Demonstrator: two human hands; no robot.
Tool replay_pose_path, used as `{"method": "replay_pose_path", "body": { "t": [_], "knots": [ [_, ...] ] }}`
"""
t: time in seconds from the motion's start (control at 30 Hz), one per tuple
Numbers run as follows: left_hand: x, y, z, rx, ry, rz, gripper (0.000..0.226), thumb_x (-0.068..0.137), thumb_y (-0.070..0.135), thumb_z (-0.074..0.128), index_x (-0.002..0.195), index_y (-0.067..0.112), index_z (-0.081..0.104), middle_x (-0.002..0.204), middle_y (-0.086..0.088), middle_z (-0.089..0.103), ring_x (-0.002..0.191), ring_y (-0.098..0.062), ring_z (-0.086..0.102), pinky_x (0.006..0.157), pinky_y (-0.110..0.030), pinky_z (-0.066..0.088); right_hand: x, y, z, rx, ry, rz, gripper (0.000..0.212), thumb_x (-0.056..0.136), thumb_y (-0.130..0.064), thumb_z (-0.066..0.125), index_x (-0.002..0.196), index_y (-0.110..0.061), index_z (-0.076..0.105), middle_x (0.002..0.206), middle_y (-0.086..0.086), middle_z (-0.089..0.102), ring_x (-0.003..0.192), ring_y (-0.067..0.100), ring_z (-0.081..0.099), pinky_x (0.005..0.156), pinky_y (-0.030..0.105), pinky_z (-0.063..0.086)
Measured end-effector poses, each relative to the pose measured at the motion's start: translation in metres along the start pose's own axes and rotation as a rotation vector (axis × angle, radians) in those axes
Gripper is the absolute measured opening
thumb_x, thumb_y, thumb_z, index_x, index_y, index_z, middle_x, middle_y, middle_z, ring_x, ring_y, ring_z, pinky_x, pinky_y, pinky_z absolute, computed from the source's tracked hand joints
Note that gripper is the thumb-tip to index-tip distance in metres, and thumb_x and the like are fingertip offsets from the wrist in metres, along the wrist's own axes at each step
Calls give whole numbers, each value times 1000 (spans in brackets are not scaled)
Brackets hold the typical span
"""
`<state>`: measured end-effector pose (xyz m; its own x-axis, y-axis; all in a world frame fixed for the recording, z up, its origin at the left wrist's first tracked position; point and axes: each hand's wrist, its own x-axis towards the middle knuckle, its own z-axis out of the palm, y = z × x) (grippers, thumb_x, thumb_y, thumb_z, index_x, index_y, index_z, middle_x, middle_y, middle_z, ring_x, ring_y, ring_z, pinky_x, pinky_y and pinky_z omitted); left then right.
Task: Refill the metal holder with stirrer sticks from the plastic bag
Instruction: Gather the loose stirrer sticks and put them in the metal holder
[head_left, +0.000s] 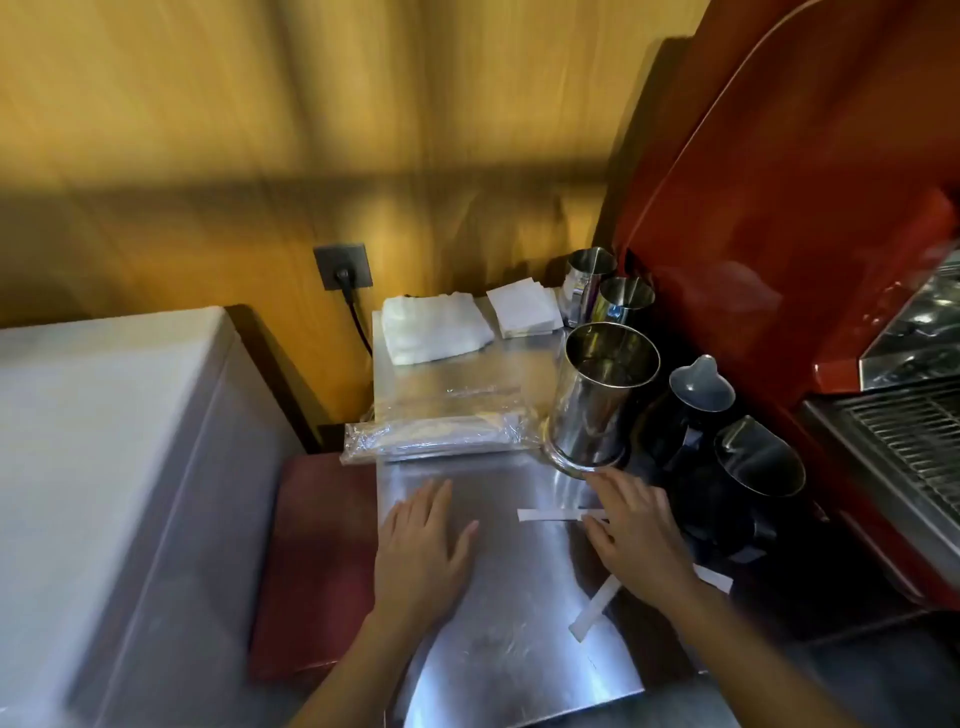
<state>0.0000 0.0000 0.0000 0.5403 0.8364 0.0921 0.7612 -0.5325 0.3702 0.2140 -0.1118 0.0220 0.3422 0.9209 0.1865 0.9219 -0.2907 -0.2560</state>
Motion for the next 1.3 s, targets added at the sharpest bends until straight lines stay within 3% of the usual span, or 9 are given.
{"method": "replay_pose_path", "body": {
  "t": [0.2, 0.33, 0.47, 0.7, 0.8, 0.9, 1.0, 1.17, 1.3],
  "knots": [
    [-10, -4, 14, 77, -4, 16, 55, 84, 46, 40, 118, 8, 61, 123, -16, 63, 114, -33, 59, 95, -47, 47, -10, 6, 15, -76, 40, 23, 31, 69, -13, 77, 96, -6, 66, 98, 14, 69, 87, 35, 65, 69, 45, 50],
    [-9, -6, 16, 113, 18, 27, 55, 86, 47, 39, 121, 10, 59, 126, -14, 62, 119, -31, 56, 99, -47, 44, -8, 3, 15, -142, 60, 47, 19, 63, -8, 80, 72, -8, 64, 70, 11, 64, 64, 32, 62, 56, 42, 50],
    [-10, -6, 17, 116, -4, 24, 55, 87, 46, 37, 122, 10, 58, 128, -14, 61, 122, -30, 54, 102, -47, 41, -4, 3, 16, -209, 60, 16, 18, 61, -8, 81, 67, -11, 64, 62, 7, 62, 58, 27, 61, 52, 38, 50],
    [-10, -7, 17, 87, -4, 25, 55, 88, 45, 36, 124, 11, 57, 131, -14, 59, 125, -29, 51, 106, -46, 36, 6, 1, 9, -149, 39, 25, 11, 72, -4, 74, 71, -8, 63, 66, 10, 64, 64, 30, 62, 62, 38, 49],
    [-10, -6, 16, 84, -10, 24, 55, 88, 44, 35, 125, 10, 57, 131, -14, 58, 126, -30, 51, 106, -46, 36, 16, -3, 3, 67, 13, 117, 8, 87, -11, 58, 86, -4, 63, 84, 13, 67, 81, 31, 61, 72, 35, 42],
    [-10, -5, 15, 86, -16, 23, 55, 88, 45, 35, 125, 10, 56, 132, -14, 58, 126, -30, 50, 107, -46, 35, 30, -6, 2, 278, -41, 253, 15, 92, -21, 50, 94, -8, 58, 92, 12, 66, 85, 28, 59, 68, 30, 42],
    [-11, -5, 14, 87, -24, 14, 57, 88, 46, 33, 125, 9, 57, 131, -15, 58, 125, -30, 51, 107, -47, 35, 42, -10, 4, 391, -151, 321, 16, 91, -25, 52, 95, -10, 55, 94, 12, 64, 88, 29, 59, 74, 41, 50],
    [-11, -6, 13, 74, -16, 20, 59, 90, 48, 29, 123, 9, 59, 129, -14, 60, 123, -30, 53, 106, -47, 37, 47, -2, 7, 143, -321, 245, 31, 80, -39, 60, 102, -20, 50, 111, 3, 55, 104, 26, 53, 84, 36, 44],
    [-11, -6, 14, 74, -5, 21, 54, 87, 43, 36, 122, 9, 59, 128, -14, 61, 122, -30, 54, 105, -47, 38, 39, 8, 4, -109, -448, 119, 26, 78, -44, 51, 92, -24, 41, 105, 2, 60, 98, 27, 58, 69, 32, 36]
  ]
}}
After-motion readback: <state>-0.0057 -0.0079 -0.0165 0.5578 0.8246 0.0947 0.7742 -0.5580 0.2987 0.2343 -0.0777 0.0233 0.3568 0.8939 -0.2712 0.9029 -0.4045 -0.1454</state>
